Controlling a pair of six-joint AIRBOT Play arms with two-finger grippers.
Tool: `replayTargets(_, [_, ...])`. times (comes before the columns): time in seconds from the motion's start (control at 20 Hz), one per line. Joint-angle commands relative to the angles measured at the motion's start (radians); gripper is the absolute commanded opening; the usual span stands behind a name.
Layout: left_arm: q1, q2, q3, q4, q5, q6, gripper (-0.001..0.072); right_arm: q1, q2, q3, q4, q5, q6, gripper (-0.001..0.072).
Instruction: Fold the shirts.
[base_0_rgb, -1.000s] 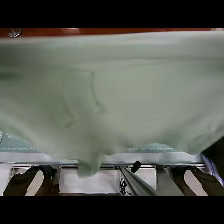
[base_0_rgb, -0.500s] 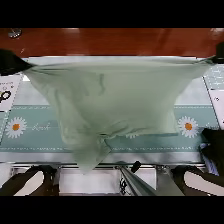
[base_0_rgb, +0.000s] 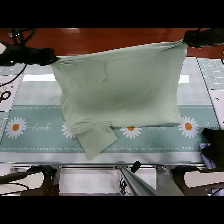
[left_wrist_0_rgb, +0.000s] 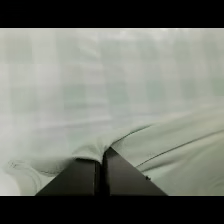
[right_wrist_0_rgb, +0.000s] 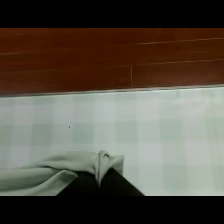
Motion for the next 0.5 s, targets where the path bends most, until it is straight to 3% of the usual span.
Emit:
replayTargets(0.0, [-0.029,-0.090,0.000,-0.001,0.133,0.003,0.0025,0.003,-0.099,0.000,0.017,-0.119,0.031,0.0032])
replayTargets(0.3, [-0.059,-0.205,-0.002,-0.001,0.117,0.003,0.0026,0.003,-0.213,0.000,0.047,-0.027,0.029,0.0032])
replayTargets(0.45, [-0.050,-0.209,-0.001,0.000,0.002,0.003,0.0026,0.002,-0.211,0.000,-0.011,0.027,0.010,0.0032])
